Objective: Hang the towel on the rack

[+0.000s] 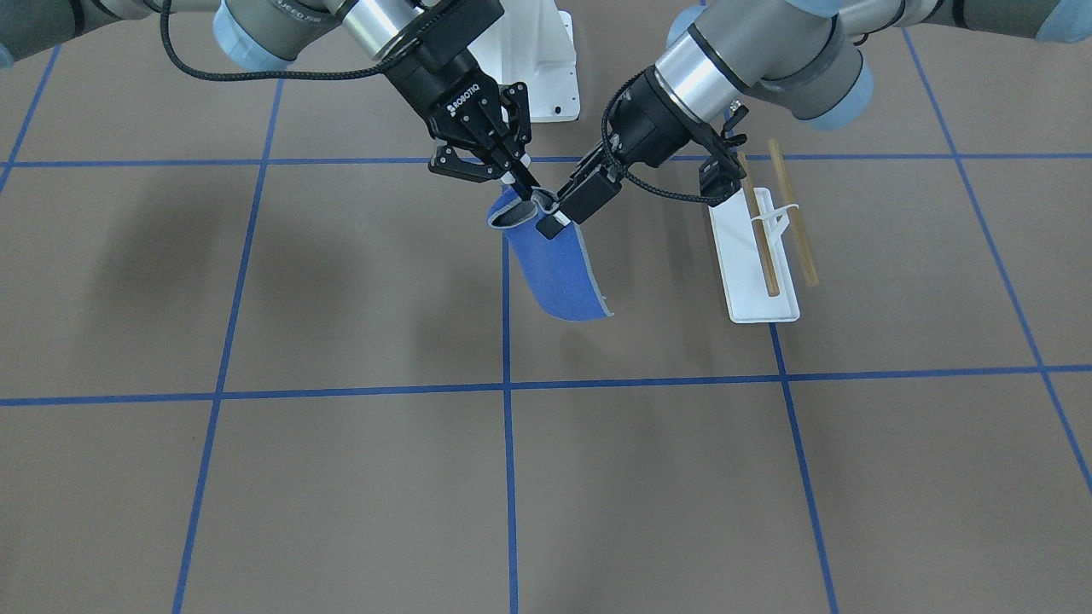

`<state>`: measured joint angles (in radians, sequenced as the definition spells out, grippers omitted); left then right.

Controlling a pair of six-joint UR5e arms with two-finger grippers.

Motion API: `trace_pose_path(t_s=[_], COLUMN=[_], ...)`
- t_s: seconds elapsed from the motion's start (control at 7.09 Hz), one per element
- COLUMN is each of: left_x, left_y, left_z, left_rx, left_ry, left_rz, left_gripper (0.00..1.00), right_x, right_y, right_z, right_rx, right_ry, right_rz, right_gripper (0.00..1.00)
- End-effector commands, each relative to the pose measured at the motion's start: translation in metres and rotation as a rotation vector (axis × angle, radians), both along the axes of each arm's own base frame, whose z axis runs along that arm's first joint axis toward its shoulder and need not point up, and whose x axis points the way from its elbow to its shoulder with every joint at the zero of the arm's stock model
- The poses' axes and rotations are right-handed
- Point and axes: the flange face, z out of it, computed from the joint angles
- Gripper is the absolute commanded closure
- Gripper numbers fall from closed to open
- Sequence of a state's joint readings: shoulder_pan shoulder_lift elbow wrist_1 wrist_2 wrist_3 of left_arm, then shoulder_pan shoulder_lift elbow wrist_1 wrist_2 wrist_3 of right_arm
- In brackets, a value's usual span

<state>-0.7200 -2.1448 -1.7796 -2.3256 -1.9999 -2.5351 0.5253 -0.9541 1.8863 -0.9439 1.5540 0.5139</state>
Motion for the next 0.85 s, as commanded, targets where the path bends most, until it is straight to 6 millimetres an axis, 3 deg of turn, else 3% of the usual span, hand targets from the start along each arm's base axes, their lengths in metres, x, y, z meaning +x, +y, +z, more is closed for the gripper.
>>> trace_pose_path(t_s=[0.0,0.42,0.56,0.71], left_x=[0.0,-0.006,-0.006,-0.01], left_y=[0.001,0.001,0.001,-0.003], left_z=[0.0,0.003,0.003,0.003], left_rx=[0.003,0.032,0.036,0.04], left_ry=[0.002,0.031,0.029,0.026], left_rz=[-0.001,-0.017,-0.017,-0.028], left_gripper=[0.99,1.0,1.0,1.0], right_x=[0.001,0.002,0.001,0.007], right_y=[0.0,0.001,0.001,0.005], right_z=[0.0,-0.001,-0.001,-0.005], right_rx=[0.001,-0.024,-0.117,-0.194], right_ry=[-0.001,-0.019,-0.071,-0.135], right_rz=[0.001,0.0,-0.001,-0.006], right_gripper=[1.0,1.0,0.87,0.16])
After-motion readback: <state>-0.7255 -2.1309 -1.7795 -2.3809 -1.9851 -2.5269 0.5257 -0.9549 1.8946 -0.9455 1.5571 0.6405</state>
